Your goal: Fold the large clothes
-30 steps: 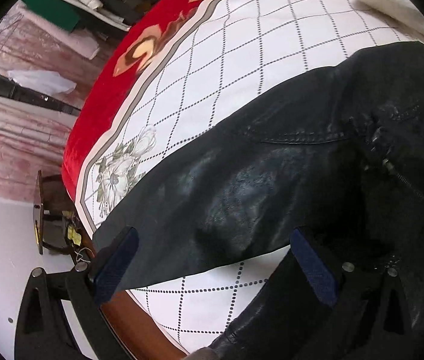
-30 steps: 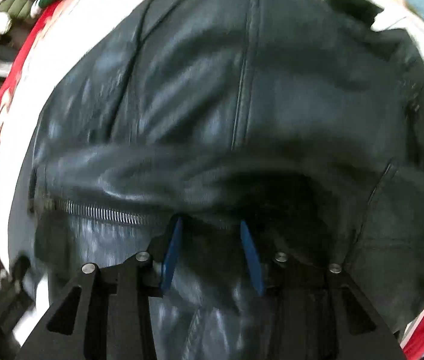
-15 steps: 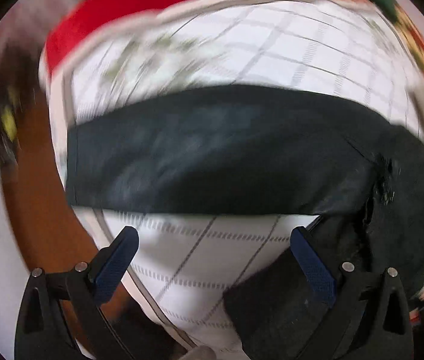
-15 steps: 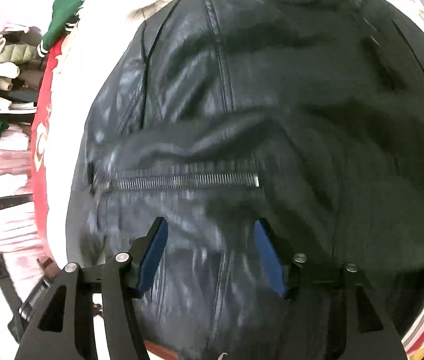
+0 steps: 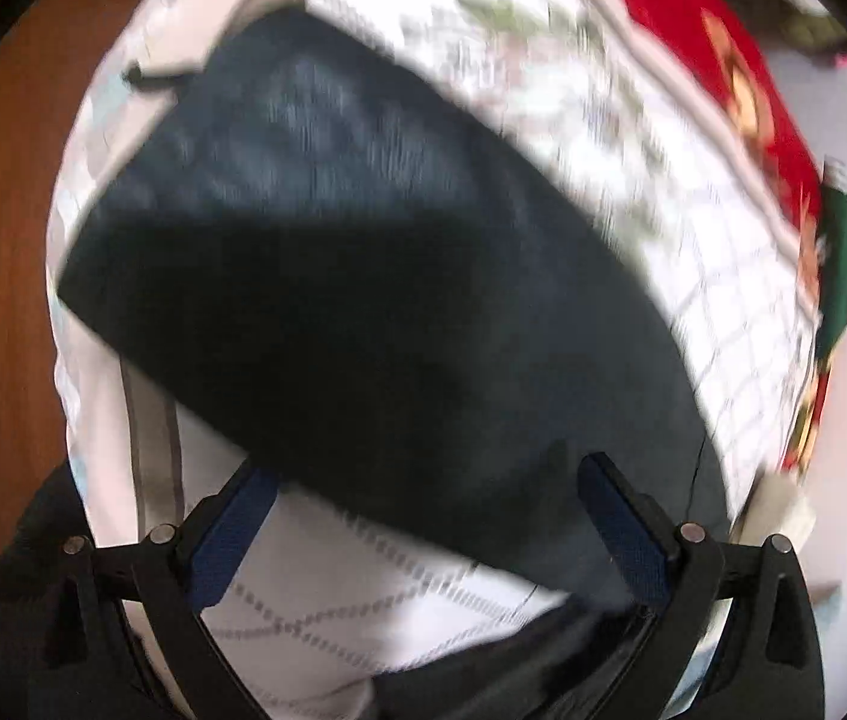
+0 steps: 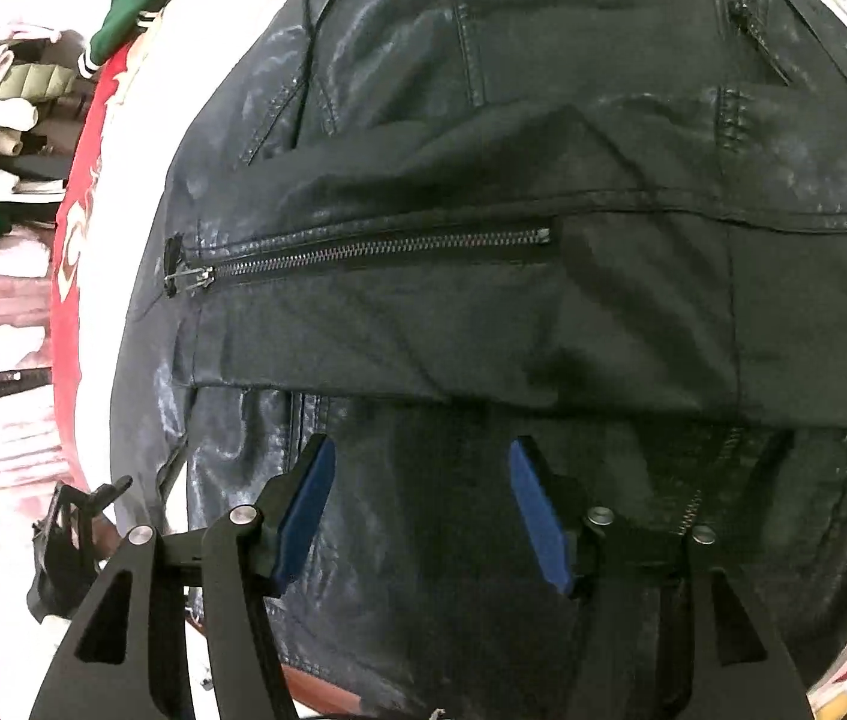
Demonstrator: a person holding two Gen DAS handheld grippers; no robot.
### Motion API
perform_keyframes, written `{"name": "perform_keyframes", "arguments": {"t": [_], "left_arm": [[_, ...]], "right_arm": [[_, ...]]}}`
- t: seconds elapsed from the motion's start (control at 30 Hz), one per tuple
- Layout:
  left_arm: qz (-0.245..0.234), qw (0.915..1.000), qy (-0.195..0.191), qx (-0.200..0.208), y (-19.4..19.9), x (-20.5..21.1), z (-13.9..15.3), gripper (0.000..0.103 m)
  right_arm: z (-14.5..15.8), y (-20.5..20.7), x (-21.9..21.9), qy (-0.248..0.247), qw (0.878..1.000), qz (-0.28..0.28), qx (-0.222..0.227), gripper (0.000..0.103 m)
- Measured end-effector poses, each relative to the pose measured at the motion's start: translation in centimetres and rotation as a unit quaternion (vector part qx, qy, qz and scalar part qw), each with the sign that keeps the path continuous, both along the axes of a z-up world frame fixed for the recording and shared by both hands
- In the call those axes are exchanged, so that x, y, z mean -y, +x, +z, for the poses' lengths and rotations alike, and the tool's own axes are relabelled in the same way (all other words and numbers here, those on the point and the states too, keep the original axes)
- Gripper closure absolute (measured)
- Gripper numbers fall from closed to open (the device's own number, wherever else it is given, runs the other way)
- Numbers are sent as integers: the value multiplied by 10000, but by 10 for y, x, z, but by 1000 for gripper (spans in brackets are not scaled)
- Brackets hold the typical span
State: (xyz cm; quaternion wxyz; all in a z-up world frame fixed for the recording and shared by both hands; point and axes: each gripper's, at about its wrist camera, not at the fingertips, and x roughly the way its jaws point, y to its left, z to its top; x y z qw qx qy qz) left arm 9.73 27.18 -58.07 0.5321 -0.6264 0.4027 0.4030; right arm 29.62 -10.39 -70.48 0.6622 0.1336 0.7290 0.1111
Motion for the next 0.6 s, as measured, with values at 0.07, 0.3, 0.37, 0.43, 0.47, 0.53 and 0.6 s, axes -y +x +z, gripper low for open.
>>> {"name": "perform_keyframes", "arguments": {"t": [0.07,0.3,0.37,0.43,0.47,0.53,0.6], "left_arm": [[141,9992,374,-56,4,-9,10,14],[-348,9853,1416,-889,35,-32,26,95],[-572,9792,1678,-981,46,-31,38,97],[-1041,9645,2153,-1119,63,-25,58,98],[-1342,9522,2476,-1179,74,-18,72,99],[-1923,9247,3034,-1260,94,-2,96,100],[-2446,8954,3522,-1202,123,13,117,100]], "right_arm": [[-3,2,-7,-16,9999,-105,27,41],[-1,10,-26,-260,9993,-228,152,41],[5,14,-33,-801,9964,1,295,41],[11,19,-41,-1500,9869,277,533,38],[13,21,-44,-1684,9829,367,644,35],[18,27,-49,-1966,9754,517,854,32],[20,32,-51,-2104,9716,578,915,29]]}}
